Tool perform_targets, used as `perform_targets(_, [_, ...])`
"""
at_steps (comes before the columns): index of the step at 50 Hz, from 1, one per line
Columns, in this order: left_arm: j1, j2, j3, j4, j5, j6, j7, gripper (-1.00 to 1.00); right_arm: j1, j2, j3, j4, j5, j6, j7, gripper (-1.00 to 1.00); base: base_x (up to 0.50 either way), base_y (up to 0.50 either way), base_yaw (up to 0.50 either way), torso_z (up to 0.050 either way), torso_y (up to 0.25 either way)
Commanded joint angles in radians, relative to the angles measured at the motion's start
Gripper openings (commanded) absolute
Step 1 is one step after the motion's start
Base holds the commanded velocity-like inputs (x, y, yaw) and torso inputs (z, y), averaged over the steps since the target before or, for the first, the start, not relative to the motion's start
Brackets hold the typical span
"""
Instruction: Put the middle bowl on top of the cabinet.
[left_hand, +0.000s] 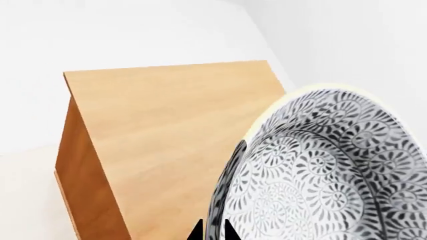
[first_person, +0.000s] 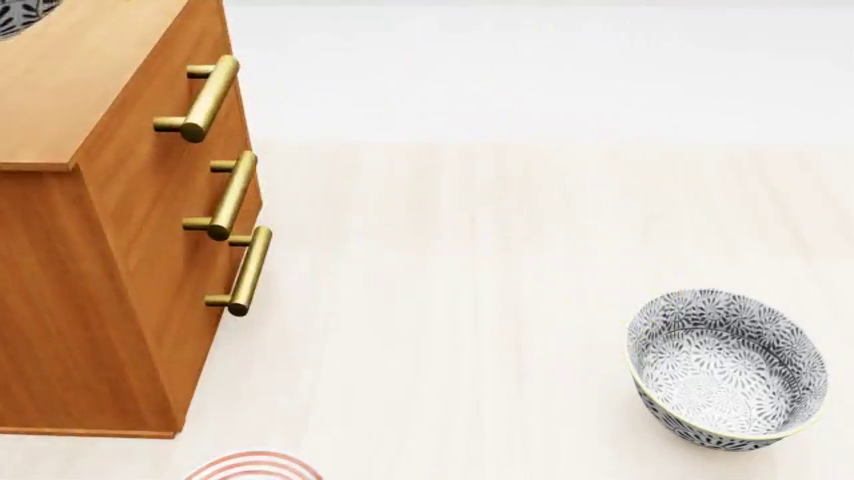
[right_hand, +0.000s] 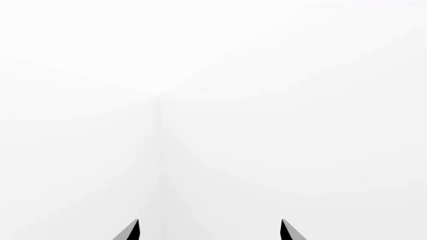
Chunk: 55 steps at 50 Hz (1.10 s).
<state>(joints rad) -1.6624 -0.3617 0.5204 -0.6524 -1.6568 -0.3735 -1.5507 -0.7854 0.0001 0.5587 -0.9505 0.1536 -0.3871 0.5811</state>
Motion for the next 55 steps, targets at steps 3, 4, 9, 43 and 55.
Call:
perform_targets(3, [0.035,-0.010,-0.024,-0.071,0.020,0.112,0.005,-1.00,0.000,0.000,0.014,0.009,0.013,-0.011,-0.008,1.00,0.00,0.00,0.00,0.000,0.000])
perform_targets(4, [0.038,-0.011,-0.027,-0.072,0.021,0.118,0.008,-1.00,0.000,0.000,0.015,0.011,0.014,-0.013,-0.008,1.00,0.00,0.00,0.00,0.000,0.000])
perform_targets(9, [0.042,-0.017,-0.033,-0.093,0.019,0.126,0.022,-1.00,0.000,0.000,0.007,0.012,0.004,-0.015,-0.004,1.00,0.00,0.00,0.00,0.000,0.000])
perform_targets(43, [0.105,-0.026,-0.057,-0.185,0.019,0.191,0.118,-1.00,0.000,0.000,0.002,-0.002,-0.007,-0.005,-0.001,1.00,0.00,0.00,0.00,0.000,0.000])
perform_targets(55, [0.124,-0.031,-0.059,-0.179,0.023,0.204,0.128,-1.00,0.000,0.000,0.009,0.007,0.000,-0.017,-0.004,1.00,0.00,0.00,0.00,0.000,0.000])
